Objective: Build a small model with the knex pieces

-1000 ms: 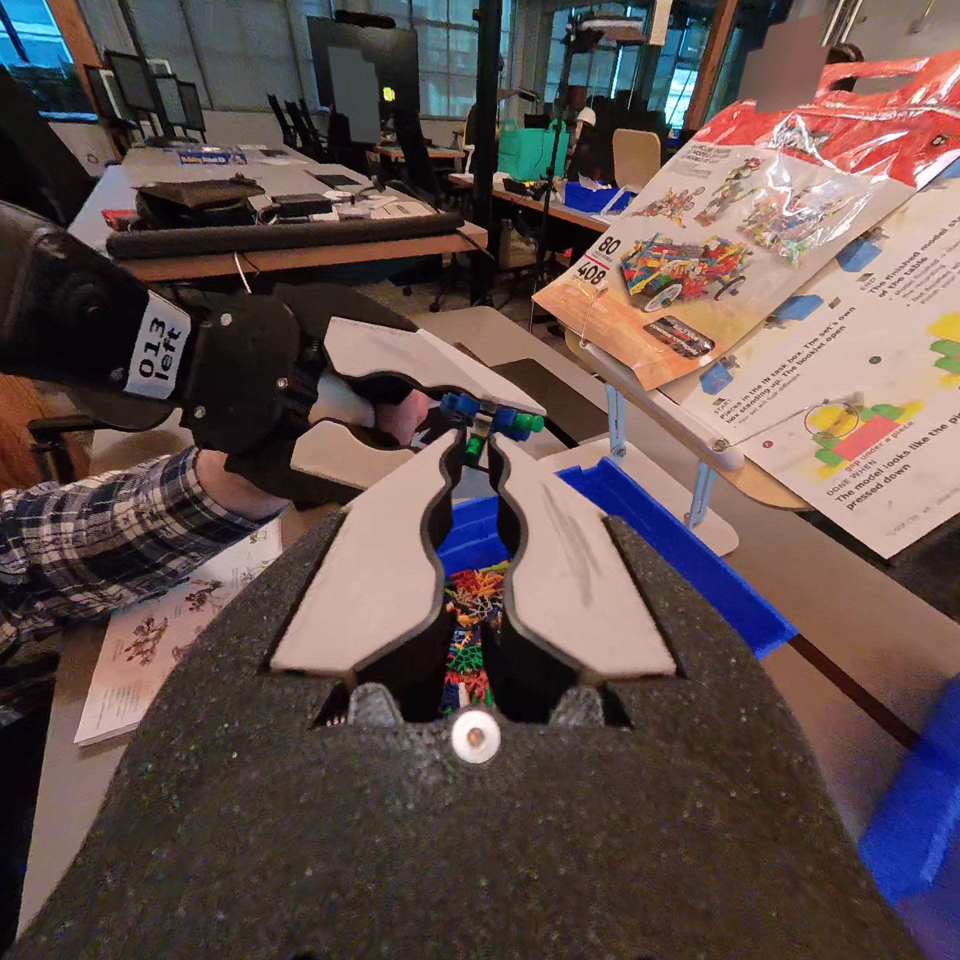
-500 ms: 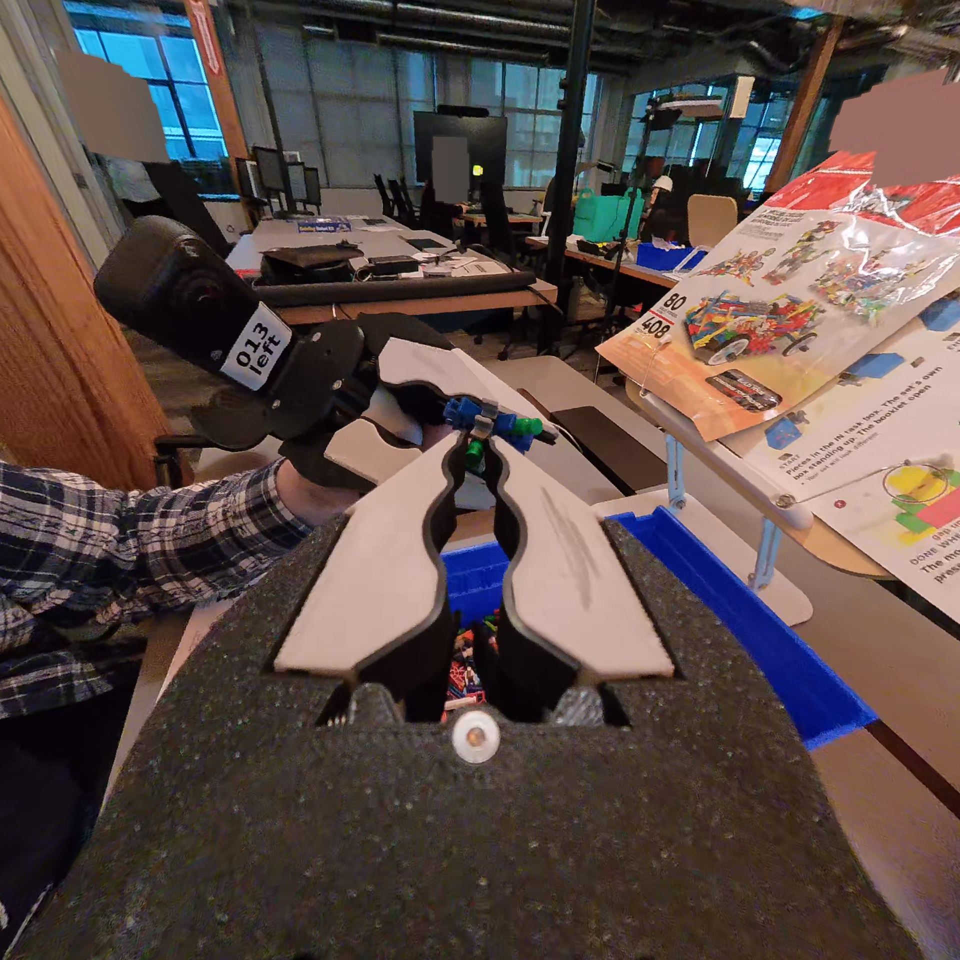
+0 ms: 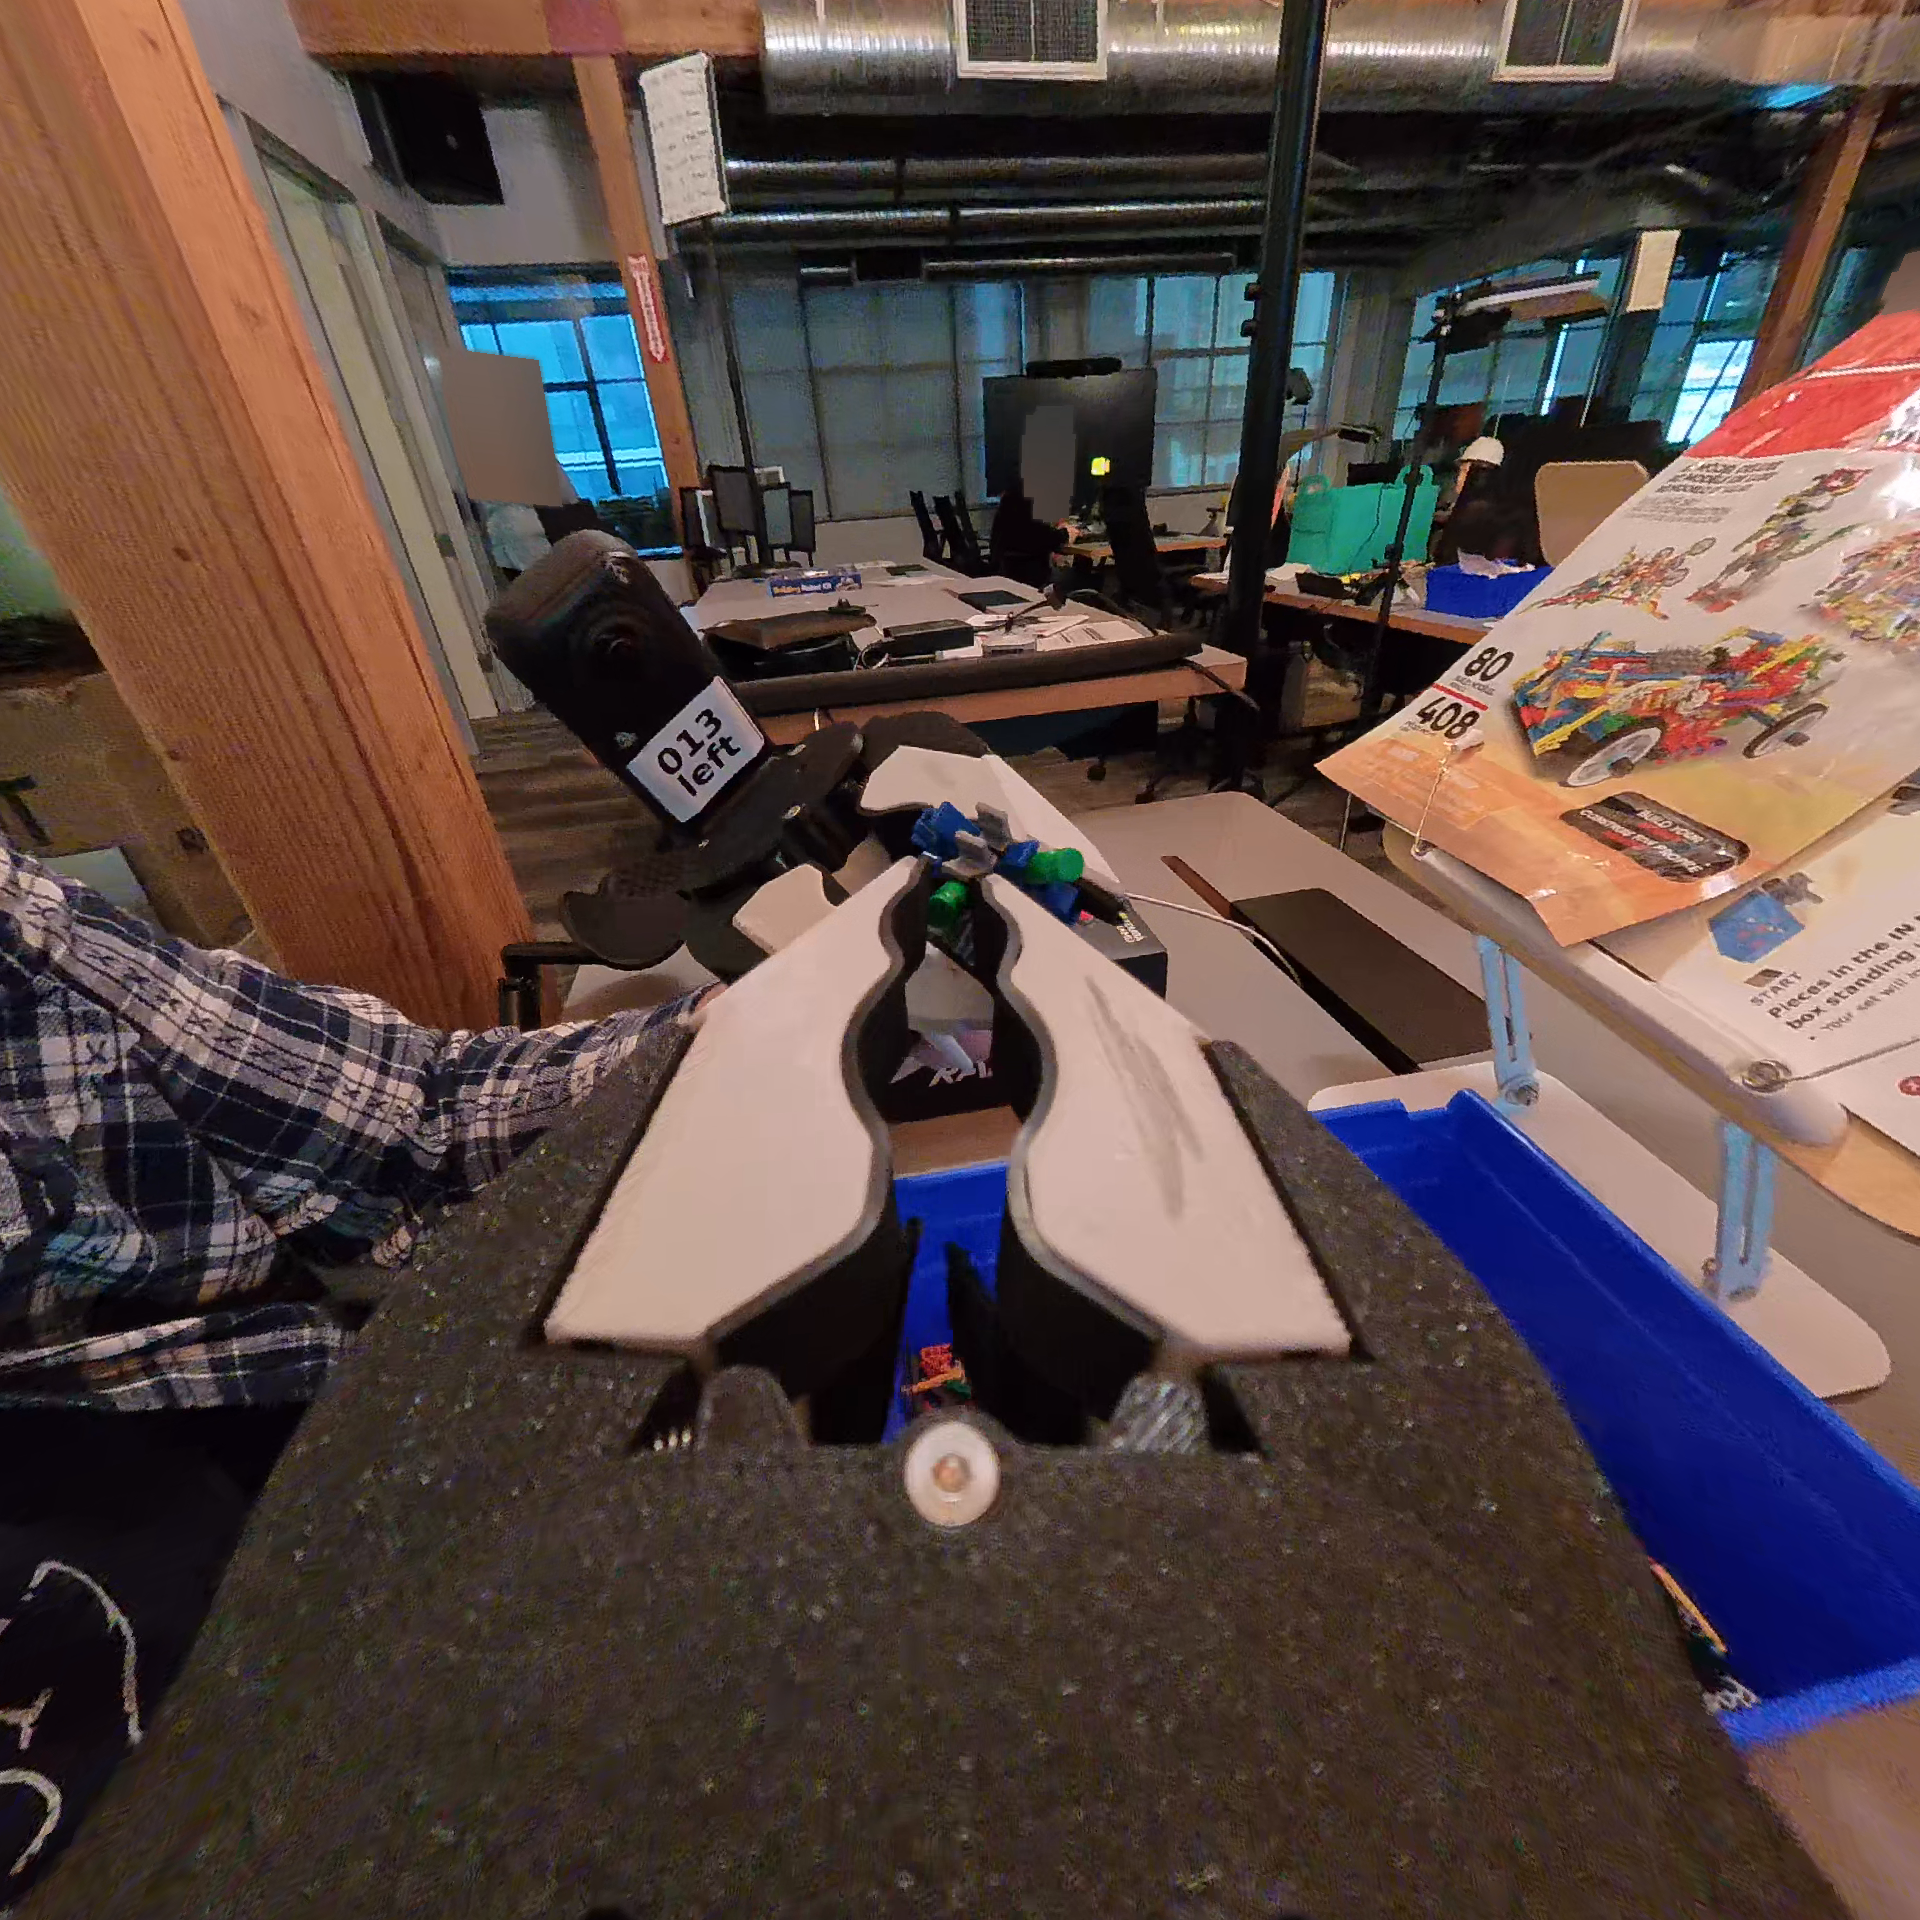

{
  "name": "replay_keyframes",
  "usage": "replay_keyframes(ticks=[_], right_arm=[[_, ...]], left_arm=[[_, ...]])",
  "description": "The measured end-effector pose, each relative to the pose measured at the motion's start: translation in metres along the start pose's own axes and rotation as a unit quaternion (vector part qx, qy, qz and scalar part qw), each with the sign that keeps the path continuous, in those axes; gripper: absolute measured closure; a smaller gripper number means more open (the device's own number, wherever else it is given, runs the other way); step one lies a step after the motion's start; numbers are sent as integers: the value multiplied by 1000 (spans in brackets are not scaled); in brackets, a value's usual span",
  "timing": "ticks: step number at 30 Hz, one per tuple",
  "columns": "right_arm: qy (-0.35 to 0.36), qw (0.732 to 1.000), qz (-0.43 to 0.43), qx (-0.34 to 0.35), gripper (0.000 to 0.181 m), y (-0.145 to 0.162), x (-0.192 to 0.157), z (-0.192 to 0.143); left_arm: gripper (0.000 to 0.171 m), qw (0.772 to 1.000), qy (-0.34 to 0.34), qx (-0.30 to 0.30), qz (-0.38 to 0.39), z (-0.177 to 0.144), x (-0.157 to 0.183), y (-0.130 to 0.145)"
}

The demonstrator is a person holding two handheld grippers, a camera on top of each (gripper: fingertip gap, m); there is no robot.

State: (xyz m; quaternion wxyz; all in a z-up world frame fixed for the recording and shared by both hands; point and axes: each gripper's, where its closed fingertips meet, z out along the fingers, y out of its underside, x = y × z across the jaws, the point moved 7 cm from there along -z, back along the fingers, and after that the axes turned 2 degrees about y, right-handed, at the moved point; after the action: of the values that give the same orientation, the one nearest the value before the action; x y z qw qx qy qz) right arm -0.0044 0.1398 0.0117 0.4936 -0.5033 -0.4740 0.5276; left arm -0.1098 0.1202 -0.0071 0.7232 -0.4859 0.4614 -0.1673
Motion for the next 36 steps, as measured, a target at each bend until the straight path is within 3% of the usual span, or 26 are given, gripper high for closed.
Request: replay_keyframes(ticks=[19, 23, 26, 36], right_arm=[[-75, 994, 40, 73, 175, 4, -1, 1], [-82, 992, 39, 84, 175, 4, -2, 0], [-59, 996, 28, 66, 175, 6, 0, 0], [-113, 988, 32, 101, 175, 3, -6, 2]], left_arm=[[150, 991, 55, 86, -86, -6, 0, -6], [149, 989, 63, 93, -99, -5, 1, -6], [149, 994, 57, 63, -74, -6, -1, -3], [149, 975, 112, 130, -140, -9, 2, -10]])
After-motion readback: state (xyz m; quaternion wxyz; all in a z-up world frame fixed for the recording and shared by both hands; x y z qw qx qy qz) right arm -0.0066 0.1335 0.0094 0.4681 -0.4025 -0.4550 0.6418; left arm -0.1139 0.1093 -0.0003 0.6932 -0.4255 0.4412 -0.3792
